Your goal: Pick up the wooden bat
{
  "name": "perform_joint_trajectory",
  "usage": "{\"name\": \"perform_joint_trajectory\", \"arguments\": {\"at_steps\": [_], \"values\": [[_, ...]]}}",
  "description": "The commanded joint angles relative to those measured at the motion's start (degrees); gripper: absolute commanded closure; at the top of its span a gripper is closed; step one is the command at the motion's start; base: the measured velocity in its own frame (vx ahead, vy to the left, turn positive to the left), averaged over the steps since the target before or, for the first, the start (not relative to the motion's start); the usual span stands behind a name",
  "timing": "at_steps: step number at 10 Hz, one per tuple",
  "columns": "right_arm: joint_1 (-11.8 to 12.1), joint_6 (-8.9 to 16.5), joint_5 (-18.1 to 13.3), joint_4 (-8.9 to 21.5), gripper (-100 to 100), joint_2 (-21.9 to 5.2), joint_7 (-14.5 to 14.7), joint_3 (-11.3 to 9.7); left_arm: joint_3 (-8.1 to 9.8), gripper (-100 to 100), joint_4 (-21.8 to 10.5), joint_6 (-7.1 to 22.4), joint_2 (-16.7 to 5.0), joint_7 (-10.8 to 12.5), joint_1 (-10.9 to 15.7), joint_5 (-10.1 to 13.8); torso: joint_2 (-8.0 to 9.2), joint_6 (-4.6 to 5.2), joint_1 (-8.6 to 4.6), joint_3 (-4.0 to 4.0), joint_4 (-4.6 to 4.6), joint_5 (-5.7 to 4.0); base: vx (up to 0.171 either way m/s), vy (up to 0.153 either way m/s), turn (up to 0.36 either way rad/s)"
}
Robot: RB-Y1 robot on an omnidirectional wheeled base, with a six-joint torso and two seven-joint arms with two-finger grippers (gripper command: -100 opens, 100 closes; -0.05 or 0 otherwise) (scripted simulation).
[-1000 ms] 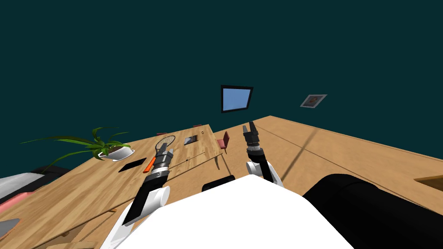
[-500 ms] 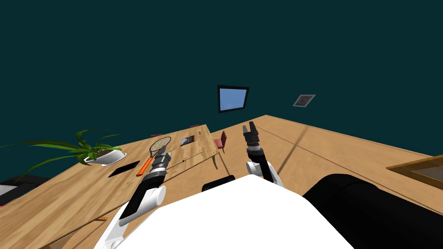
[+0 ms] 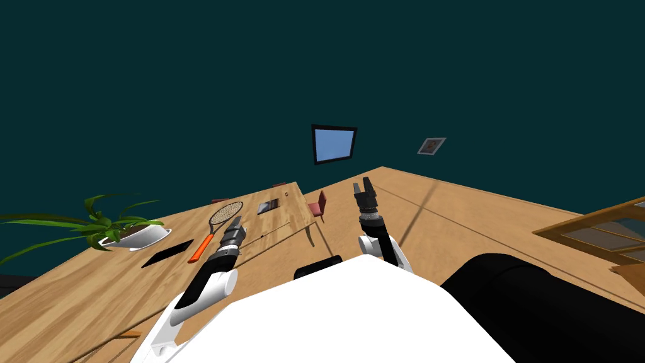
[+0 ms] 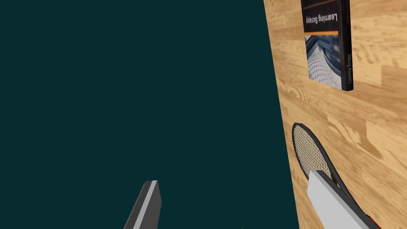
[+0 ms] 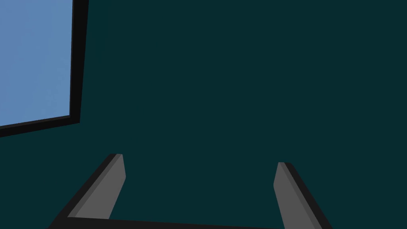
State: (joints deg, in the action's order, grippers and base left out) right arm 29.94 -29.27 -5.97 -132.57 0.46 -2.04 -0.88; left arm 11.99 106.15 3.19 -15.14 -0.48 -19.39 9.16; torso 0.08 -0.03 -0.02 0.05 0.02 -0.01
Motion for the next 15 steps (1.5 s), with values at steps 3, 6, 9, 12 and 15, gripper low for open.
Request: {"name": "perform_joint_trajectory", "arguments": {"at_steps": [3, 6, 9, 12, 15], "values": [[0.0, 0.0, 0.0, 0.0, 0, 0.0, 0.0, 0.0, 3.02, -100, -4.7, 5.93, -2.06, 1.02, 2.44, 1.09, 0.01, 0.01, -0.03, 0.0, 0.0, 0.0, -0.023, -0.032, -0.137], [0.0, 0.0, 0.0, 0.0, 0, 0.0, 0.0, 0.0, 4.51, -100, -7.19, 9.99, -3.04, 1.49, 3.68, 1.61, 0.0, -0.01, 0.01, 0.0, 0.0, 0.0, -0.016, -0.021, -0.069], [-0.01, 0.0, 0.0, 0.0, 0, 0.0, 0.0, 0.0, 6.0, -100, -9.71, 15.23, -4.01, 1.95, 4.91, 2.13, 0.01, 0.03, -0.02, 0.0, 0.0, 0.0, -0.018, -0.023, -0.12], [-0.01, 0.0, 0.0, 0.0, 0, 0.0, 0.0, 0.0, 7.49, -100, -12.22, 19.26, -4.97, 2.4, 6.12, 2.65, -0.01, 0.03, 0.02, -0.01, 0.0, 0.01, -0.012, -0.012, -0.083], [-0.01, 0.0, 0.0, 0.0, 0, 0.0, 0.0, 0.0, 8.97, -100, -14.71, 23.6, -5.88, 2.82, 7.3, 3.18, -0.02, 0.04, 0.03, -0.01, 0.0, 0.01, -0.01, -0.008, -0.097]]}}
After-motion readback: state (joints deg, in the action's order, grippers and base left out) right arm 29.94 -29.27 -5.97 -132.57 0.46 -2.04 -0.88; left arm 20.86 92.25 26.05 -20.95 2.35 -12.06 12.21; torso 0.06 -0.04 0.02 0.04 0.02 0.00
